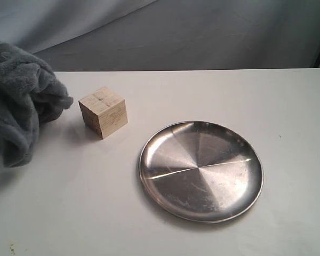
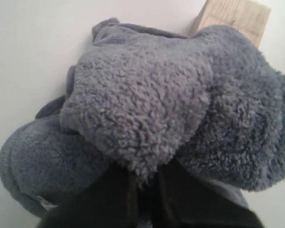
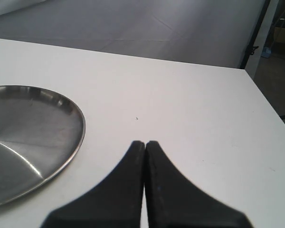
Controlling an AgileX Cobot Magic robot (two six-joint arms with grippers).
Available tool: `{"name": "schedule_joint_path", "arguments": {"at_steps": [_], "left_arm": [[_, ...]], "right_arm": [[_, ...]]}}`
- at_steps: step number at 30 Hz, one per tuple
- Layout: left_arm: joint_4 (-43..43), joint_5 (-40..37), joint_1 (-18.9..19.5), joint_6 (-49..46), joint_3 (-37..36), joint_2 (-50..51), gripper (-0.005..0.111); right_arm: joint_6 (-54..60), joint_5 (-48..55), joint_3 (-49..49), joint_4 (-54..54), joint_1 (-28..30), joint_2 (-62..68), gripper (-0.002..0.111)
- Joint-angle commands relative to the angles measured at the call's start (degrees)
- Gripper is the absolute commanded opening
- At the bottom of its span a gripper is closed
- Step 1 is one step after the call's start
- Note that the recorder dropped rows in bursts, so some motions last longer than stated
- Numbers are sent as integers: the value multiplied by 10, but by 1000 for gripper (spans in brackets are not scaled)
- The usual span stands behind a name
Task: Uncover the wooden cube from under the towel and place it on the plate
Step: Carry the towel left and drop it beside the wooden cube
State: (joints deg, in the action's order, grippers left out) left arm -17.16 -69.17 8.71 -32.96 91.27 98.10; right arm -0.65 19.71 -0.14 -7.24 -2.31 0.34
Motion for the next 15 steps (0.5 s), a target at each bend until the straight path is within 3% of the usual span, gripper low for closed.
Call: {"name": "schedule_joint_path", "arguments": {"at_steps": [1,9,15], "left_arm": [[37,-8,0,33,-5,-8,0],[24,-8,-3,6,-129,-15,0],[-102,-8,-14,-69,-216,-16,0]], "right_arm": [[2,-1,1,-2,5,-3,0],[2,-1,1,-2,5,-3,0],[2,-1,1,-2,5,-3,0]]}}
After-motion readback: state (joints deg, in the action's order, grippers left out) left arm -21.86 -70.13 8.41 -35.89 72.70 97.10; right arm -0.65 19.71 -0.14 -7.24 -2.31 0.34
